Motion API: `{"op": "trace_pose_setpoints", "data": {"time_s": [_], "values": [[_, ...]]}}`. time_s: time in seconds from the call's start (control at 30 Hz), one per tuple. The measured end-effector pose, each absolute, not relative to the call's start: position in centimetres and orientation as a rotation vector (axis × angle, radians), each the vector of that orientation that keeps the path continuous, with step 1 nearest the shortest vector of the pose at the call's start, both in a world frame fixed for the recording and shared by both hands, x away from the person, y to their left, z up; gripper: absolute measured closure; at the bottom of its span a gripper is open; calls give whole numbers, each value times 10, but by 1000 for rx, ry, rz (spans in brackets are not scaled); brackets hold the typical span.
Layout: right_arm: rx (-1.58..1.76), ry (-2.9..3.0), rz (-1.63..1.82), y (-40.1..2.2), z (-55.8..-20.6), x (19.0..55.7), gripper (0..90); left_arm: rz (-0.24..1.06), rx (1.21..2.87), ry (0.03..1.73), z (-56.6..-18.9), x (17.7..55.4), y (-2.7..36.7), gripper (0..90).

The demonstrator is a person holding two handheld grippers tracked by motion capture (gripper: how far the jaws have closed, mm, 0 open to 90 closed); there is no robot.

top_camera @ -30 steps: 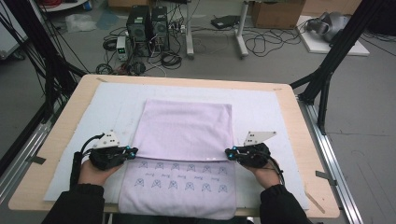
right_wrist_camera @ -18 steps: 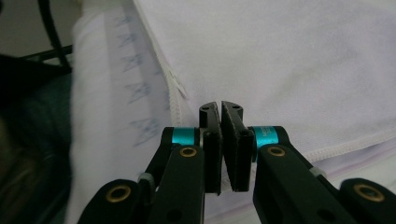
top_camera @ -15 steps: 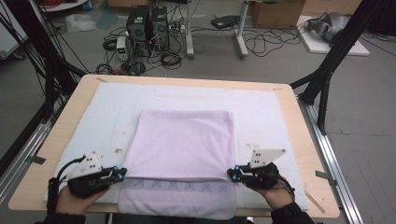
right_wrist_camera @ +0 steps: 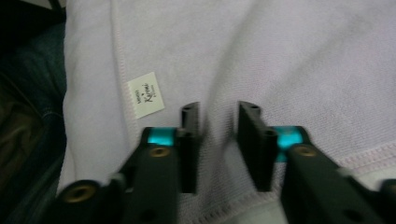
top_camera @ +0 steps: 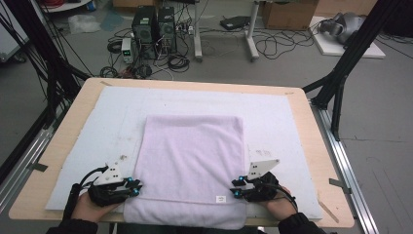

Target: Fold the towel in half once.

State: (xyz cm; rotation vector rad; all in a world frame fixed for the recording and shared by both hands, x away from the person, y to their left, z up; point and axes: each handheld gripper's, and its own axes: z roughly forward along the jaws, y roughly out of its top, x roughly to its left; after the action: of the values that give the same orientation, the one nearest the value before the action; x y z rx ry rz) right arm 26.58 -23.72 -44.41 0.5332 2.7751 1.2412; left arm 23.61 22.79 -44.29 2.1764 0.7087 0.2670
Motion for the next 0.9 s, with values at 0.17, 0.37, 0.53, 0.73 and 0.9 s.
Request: {"op": "trace_pose_setpoints", "data": {"time_s": [0.17,0.37,0.53,0.73,0.9], "values": [[519,2775,1254,-236,-441,267,868,276,2159,715,-437,234,230,882],[485,2701,1348,-240,-414,262,869,292,2109,694,-416,221,236,882],[441,2745,1386,-242,-398,240,868,276,2076,645,-398,189,242,882],[484,2783,1436,-250,-402,234,667,262,2072,648,-401,191,243,707],[595,2704,1374,-251,-405,280,557,321,2029,727,-403,247,242,629]]}}
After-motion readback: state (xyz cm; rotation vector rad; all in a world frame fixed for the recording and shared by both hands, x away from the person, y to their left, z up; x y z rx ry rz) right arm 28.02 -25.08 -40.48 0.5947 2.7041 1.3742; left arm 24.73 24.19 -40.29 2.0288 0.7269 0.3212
